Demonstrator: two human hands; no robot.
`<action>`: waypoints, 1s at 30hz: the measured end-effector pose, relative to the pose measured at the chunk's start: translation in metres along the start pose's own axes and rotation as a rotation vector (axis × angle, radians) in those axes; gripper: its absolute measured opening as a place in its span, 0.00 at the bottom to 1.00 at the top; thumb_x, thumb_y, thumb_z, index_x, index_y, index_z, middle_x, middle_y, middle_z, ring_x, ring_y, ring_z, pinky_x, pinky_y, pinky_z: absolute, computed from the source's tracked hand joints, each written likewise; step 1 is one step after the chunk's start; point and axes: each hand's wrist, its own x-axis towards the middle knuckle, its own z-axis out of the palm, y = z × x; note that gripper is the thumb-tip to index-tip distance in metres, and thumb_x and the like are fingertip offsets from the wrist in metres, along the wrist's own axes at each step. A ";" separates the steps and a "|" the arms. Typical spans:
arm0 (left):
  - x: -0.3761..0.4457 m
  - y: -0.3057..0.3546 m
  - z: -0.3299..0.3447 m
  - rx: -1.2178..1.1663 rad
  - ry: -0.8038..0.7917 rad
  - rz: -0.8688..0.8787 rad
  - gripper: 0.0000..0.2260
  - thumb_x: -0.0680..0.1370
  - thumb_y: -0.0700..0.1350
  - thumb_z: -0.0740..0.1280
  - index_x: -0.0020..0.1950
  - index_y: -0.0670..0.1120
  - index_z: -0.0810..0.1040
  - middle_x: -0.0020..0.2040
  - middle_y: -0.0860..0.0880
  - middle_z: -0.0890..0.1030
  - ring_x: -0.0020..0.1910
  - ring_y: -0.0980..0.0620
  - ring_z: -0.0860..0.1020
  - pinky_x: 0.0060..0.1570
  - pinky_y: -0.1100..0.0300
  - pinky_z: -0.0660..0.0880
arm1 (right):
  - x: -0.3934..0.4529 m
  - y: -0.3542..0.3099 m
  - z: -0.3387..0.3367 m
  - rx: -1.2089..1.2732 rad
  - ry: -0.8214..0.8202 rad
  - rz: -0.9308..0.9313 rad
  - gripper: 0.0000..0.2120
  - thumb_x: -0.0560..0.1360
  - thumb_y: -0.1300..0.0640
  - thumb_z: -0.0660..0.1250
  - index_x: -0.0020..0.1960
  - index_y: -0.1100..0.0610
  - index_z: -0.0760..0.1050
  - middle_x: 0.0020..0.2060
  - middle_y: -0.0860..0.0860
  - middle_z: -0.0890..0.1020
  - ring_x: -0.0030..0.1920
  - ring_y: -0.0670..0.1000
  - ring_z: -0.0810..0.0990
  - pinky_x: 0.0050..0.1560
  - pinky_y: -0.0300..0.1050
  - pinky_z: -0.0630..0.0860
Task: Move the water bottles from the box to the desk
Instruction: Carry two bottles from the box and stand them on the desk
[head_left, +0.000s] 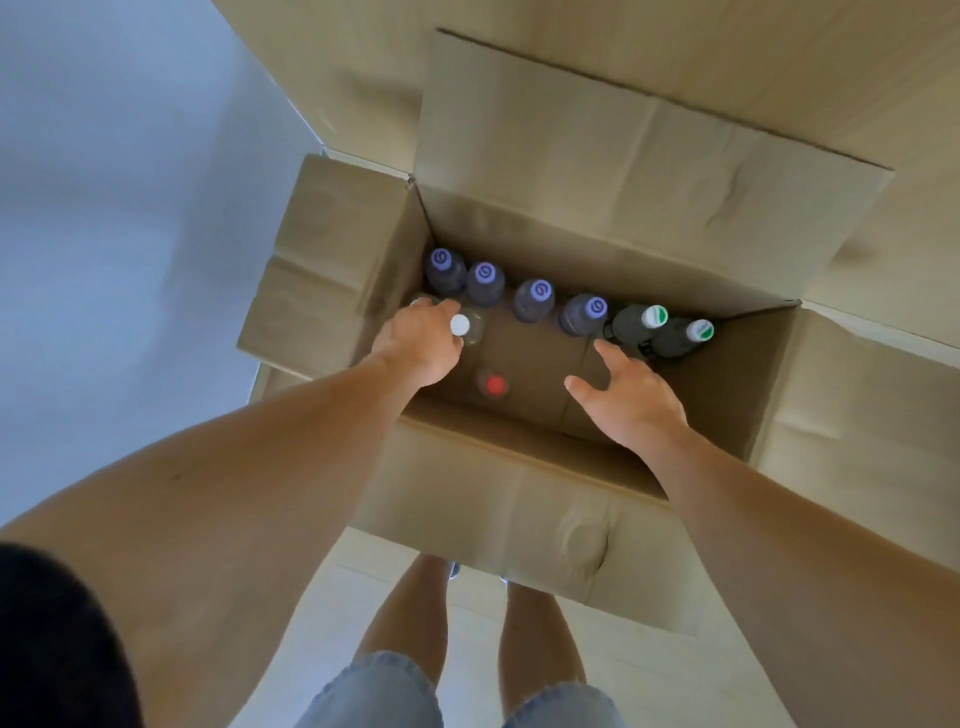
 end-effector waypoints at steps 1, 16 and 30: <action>0.012 0.003 0.006 -0.004 0.033 0.014 0.23 0.82 0.49 0.63 0.77 0.50 0.66 0.71 0.44 0.71 0.68 0.40 0.73 0.64 0.46 0.72 | 0.009 0.007 0.005 0.001 -0.001 0.009 0.33 0.80 0.35 0.58 0.80 0.43 0.52 0.75 0.54 0.67 0.73 0.60 0.67 0.69 0.58 0.69; 0.074 0.044 0.056 0.341 0.128 0.246 0.07 0.78 0.44 0.69 0.55 0.45 0.82 0.52 0.42 0.82 0.52 0.39 0.81 0.48 0.49 0.77 | 0.058 0.070 0.042 0.106 0.007 0.083 0.34 0.79 0.36 0.59 0.80 0.41 0.51 0.77 0.55 0.63 0.75 0.60 0.65 0.69 0.56 0.69; 0.075 0.152 0.098 0.199 0.029 0.415 0.11 0.80 0.36 0.64 0.62 0.41 0.79 0.60 0.40 0.77 0.58 0.37 0.79 0.54 0.46 0.77 | 0.078 0.077 0.052 0.169 -0.005 0.115 0.34 0.79 0.38 0.62 0.80 0.42 0.51 0.77 0.55 0.63 0.75 0.60 0.65 0.71 0.59 0.68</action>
